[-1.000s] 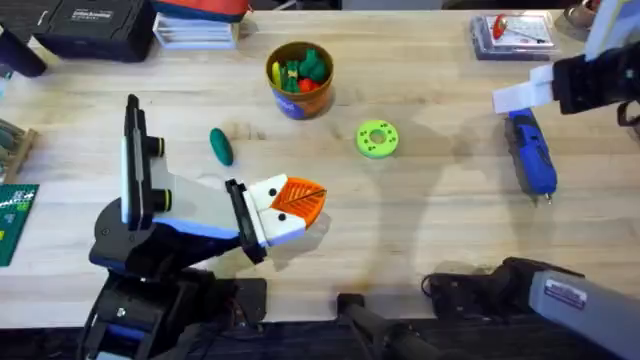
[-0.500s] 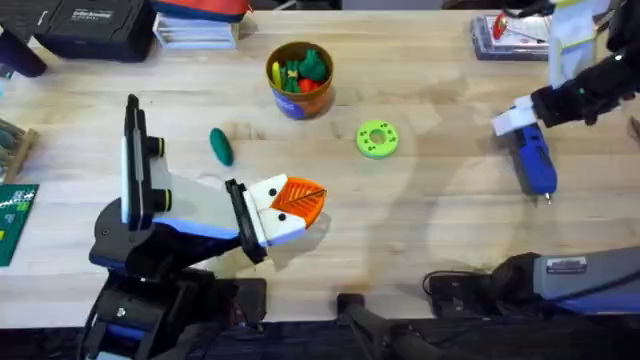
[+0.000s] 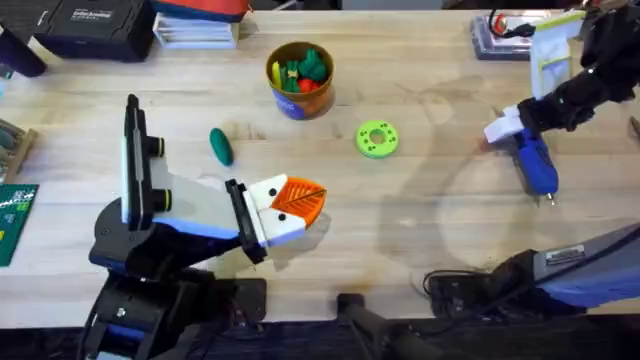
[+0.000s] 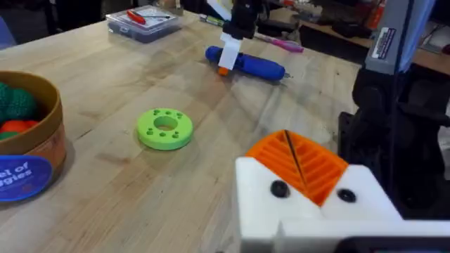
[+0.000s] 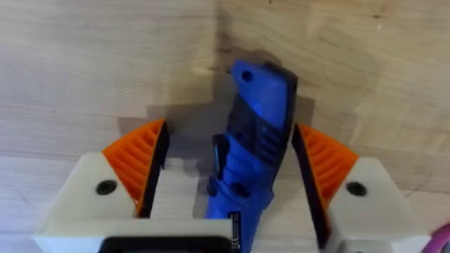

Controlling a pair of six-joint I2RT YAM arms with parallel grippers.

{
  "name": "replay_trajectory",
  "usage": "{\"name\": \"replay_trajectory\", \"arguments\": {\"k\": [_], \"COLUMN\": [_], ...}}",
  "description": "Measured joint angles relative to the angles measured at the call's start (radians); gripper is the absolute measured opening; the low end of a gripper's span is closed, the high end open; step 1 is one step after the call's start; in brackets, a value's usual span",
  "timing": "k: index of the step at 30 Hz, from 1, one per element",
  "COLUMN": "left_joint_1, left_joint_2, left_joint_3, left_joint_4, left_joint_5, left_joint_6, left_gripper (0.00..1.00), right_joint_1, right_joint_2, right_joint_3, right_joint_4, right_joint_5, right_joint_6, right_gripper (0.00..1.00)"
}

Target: Pick up the gripper from the table and insert it into the empty holder that is missing its gripper. Then pick up a screw, insert it into the mounting hole, and use the screwdriver to tighten it. Finally, clean up the table by picking up the vegetable and placing it into the bucket.

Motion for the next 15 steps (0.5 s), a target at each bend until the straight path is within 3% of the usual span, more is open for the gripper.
{"name": "replay_trajectory", "arguments": {"k": [8, 11, 15], "left_joint_1": [0.0, 0.0, 0.0], "left_joint_2": [0.0, 0.0, 0.0], "left_joint_3": [0.0, 0.0, 0.0], "left_joint_4": [0.0, 0.0, 0.0], "left_joint_5": [0.0, 0.0, 0.0], "left_joint_6": [0.0, 0.0, 0.0], "left_gripper": [0.008, 0.008, 0.008], "right_joint_1": [-0.06, -0.072, -0.078], "right_joint_2": [0.005, 0.01, 0.011], "right_joint_3": [0.0, 0.0, 0.0], "right_joint_4": [-0.016, -0.016, -0.013], "right_joint_5": [-0.065, -0.091, -0.094], "right_joint_6": [0.033, 0.034, 0.03], "right_gripper": [0.955, 0.834, 0.544]}}
